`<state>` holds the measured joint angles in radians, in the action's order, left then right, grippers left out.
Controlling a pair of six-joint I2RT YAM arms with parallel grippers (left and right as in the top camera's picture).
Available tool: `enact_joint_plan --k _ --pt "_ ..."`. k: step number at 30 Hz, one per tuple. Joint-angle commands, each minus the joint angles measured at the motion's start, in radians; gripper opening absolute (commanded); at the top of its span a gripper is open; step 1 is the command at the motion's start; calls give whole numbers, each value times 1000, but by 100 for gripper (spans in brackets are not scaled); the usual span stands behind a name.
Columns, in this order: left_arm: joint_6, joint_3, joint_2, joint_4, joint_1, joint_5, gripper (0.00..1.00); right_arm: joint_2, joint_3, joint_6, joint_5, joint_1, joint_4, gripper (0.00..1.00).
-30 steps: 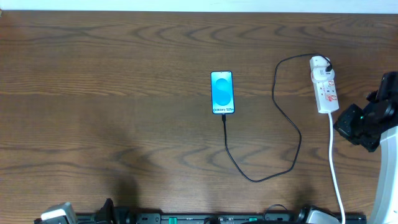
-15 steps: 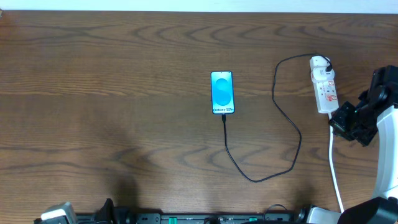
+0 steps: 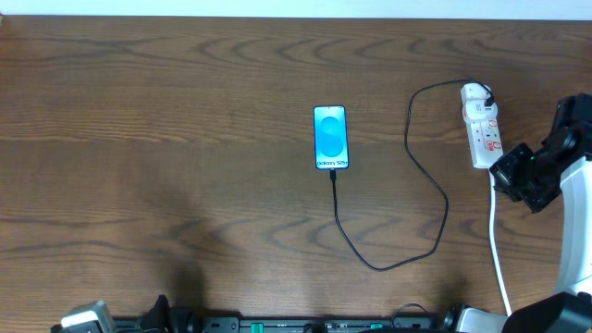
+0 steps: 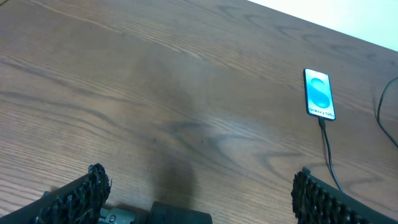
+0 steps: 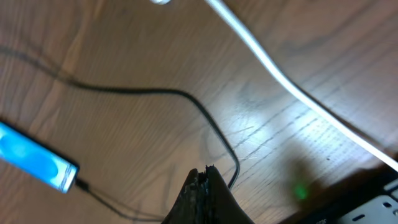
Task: Plug charger to phone and switch on socket
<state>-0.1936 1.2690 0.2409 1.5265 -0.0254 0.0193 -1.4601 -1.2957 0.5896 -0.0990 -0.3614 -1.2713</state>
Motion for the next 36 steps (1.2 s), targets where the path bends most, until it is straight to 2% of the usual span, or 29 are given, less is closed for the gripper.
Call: enact_joint_plan --k 1,9,15,19,24,36 --pt "10 -2 -7 3 -4 -13 95 -18 -19 98 111 -17 16 1" --pt "10 -2 -7 3 -4 -13 95 -124 -60 98 108 -37 10 1" --pt "10 -2 -7 3 -4 -12 95 -275 -200 103 108 -37 -28 1" --pt "10 -2 -7 3 -4 -13 95 -409 -337 165 107 -37 -92 1" --pt "10 -2 -7 3 -4 -12 95 -503 -363 200 61 -37 -68 1" --pt "10 -2 -7 3 -4 -12 95 -534 -368 198 63 -42 -11 1"
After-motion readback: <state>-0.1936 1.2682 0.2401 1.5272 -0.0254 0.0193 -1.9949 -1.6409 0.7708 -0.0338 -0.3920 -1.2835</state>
